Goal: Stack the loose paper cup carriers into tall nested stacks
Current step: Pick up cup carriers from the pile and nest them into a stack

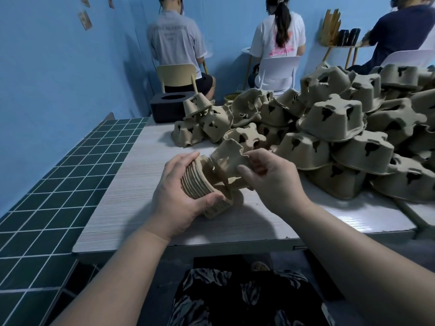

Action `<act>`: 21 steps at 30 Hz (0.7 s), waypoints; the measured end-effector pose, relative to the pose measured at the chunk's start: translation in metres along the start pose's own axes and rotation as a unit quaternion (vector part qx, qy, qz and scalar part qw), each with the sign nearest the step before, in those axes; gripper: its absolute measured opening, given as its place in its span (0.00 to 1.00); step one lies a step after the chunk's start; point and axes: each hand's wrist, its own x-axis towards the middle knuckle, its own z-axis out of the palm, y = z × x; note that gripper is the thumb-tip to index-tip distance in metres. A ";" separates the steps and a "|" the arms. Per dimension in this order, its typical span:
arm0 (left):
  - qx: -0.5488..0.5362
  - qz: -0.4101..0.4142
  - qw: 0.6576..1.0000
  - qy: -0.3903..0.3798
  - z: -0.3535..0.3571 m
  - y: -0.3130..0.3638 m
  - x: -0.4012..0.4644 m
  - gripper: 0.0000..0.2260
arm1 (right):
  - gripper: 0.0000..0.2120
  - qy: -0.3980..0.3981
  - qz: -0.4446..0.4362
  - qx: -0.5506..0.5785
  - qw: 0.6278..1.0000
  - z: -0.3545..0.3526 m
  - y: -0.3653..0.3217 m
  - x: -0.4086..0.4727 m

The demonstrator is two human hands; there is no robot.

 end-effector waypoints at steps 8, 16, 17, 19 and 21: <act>-0.004 0.003 1.000 0.004 0.001 0.002 -0.001 0.40 | 0.19 -0.076 -0.032 -0.144 0.986 -0.005 0.004 -0.006; -0.007 -0.006 1.000 0.008 0.000 0.004 -0.001 0.43 | 0.07 0.065 -0.083 -0.084 0.991 0.003 -0.009 0.001; -0.009 -0.006 1.000 0.008 0.001 0.004 -0.001 0.42 | 0.11 0.063 -0.106 -0.122 0.985 0.007 -0.007 -0.001; -0.011 0.001 1.000 0.009 0.001 0.003 -0.001 0.40 | 0.17 0.027 -0.118 -0.193 0.974 0.012 -0.002 -0.007; -0.012 0.008 1.000 0.010 0.002 0.002 0.000 0.40 | 0.16 -0.031 -0.092 -0.229 0.969 0.013 0.003 -0.010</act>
